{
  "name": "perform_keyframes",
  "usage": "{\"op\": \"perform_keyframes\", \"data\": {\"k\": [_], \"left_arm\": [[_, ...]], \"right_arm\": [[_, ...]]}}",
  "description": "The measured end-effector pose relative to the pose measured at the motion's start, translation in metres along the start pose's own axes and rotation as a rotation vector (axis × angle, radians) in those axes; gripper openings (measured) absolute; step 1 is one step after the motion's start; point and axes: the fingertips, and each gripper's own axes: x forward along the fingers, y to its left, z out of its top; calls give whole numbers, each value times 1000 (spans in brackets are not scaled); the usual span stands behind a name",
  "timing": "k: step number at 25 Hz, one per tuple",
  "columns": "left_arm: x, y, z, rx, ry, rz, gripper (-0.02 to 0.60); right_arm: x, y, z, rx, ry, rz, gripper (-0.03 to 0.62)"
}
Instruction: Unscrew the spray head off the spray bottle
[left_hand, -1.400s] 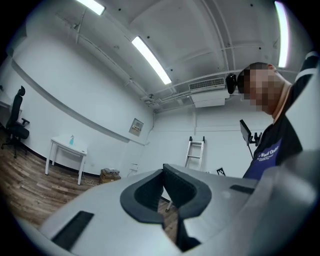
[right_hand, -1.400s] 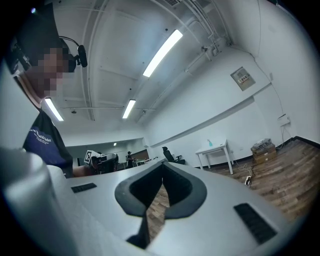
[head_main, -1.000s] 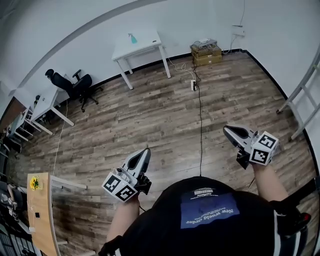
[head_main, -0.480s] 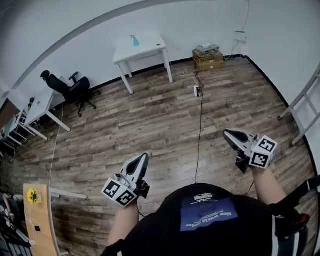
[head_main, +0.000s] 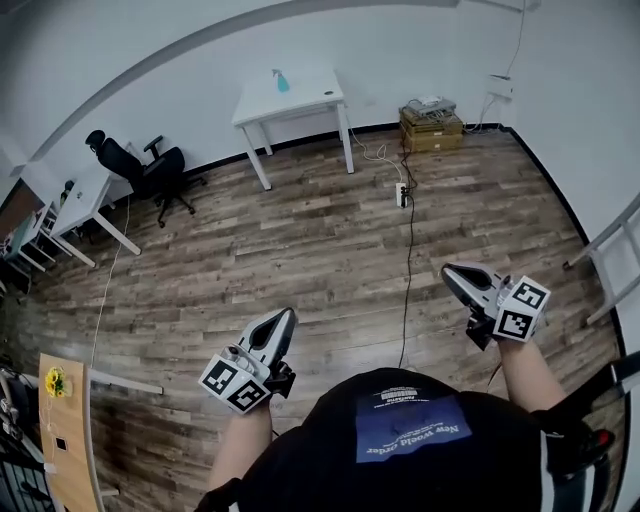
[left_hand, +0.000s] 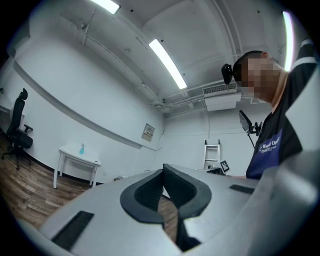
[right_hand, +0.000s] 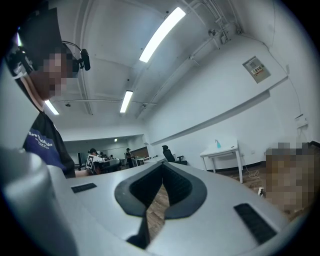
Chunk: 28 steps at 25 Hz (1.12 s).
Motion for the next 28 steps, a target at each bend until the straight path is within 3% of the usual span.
{"op": "perform_keyframes", "data": {"k": [8, 14, 21, 28], "left_arm": [[115, -1, 1, 12, -51, 88, 3], [177, 1, -9, 18, -10, 114, 3], [213, 41, -18, -12, 12, 116, 3], [222, 121, -10, -34, -4, 45, 3]], "right_arm": [[1, -122, 46, -4, 8, 101, -3], [6, -190, 56, 21, 10, 131, -3], [34, -236, 40, 70, 39, 118, -3], [99, -246, 44, 20, 52, 65, -3]]}}
